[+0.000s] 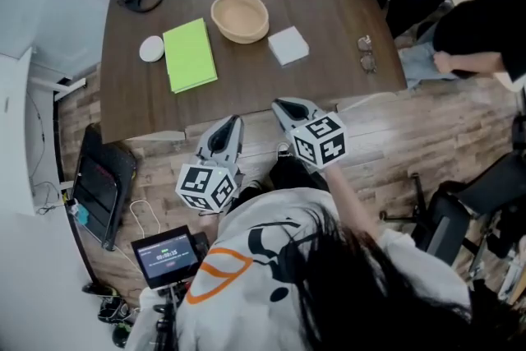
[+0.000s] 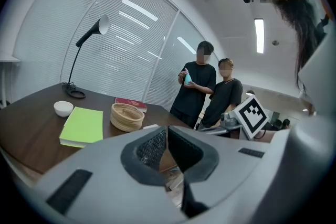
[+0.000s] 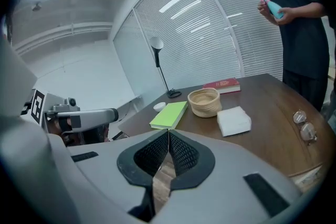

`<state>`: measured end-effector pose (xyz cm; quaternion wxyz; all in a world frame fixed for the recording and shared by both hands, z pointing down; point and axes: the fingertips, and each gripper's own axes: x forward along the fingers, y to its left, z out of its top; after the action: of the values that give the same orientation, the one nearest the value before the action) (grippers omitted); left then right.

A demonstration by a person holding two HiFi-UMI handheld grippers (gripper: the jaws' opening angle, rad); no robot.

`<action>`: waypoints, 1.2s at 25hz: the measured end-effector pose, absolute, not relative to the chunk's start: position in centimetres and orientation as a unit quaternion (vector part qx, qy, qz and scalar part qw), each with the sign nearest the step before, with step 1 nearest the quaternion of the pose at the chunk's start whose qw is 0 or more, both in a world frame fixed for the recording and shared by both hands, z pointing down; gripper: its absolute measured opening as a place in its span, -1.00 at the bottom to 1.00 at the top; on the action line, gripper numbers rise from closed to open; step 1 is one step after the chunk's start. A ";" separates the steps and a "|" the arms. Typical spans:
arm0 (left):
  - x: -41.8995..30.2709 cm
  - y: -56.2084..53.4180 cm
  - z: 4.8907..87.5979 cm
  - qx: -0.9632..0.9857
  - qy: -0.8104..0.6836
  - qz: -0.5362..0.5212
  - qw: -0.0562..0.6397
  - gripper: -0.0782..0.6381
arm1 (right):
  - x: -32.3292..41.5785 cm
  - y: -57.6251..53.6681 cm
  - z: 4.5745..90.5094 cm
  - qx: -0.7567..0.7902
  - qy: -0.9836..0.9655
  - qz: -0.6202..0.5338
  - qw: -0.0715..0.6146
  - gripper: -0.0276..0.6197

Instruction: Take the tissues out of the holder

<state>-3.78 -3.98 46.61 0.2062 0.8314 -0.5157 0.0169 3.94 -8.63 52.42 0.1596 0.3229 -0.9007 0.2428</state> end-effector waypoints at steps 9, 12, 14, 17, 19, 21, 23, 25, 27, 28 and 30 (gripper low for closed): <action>-8.7 3.0 46.1 0.839 -0.507 0.010 0.197 -0.78 | -1.8 -0.3 51.5 0.331 -0.902 0.232 0.154 -0.87; -9.0 4.4 46.2 0.848 -0.493 0.008 0.196 -0.78 | -1.9 1.7 51.2 0.348 -0.896 0.234 0.147 -0.87; -8.8 5.1 46.3 0.854 -0.482 0.006 0.196 -0.78 | -1.6 2.8 51.0 0.361 -0.892 0.233 0.142 -0.87; -7.9 5.7 46.4 0.866 -0.460 0.002 0.197 -0.78 | -0.8 4.2 50.9 0.383 -0.884 0.231 0.137 -0.87; -7.1 6.2 46.5 0.873 -0.446 0.004 0.197 -0.78 | -0.3 5.0 50.9 0.393 -0.880 0.232 0.134 -0.87; -6.6 6.6 46.6 0.878 -0.435 0.006 0.198 -0.78 | 0.0 5.8 51.0 0.399 -0.877 0.234 0.133 -0.87; -6.2 6.9 46.6 0.883 -0.427 0.007 0.197 -0.78 | 0.2 6.3 50.9 0.404 -0.875 0.233 0.133 -0.87; -6.0 7.0 46.5 0.885 -0.422 0.005 0.195 -0.78 | 0.2 6.7 50.9 0.407 -0.874 0.231 0.134 -0.87; -6.0 7.2 46.5 0.886 -0.420 0.002 0.195 -0.78 | 0.2 6.9 50.8 0.408 -0.874 0.227 0.135 -0.87; -5.9 7.3 46.4 0.887 -0.418 0.001 0.195 -0.78 | 0.2 7.0 50.6 0.408 -0.874 0.225 0.135 -0.87; -5.6 7.5 46.3 0.888 -0.416 -0.002 0.194 -0.78 | 0.3 7.0 50.3 0.409 -0.875 0.221 0.133 -0.87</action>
<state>-5.64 7.47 46.26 0.1939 0.8885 -0.4160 -0.0017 0.27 7.02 50.31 0.1334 0.4094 -0.8751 0.2210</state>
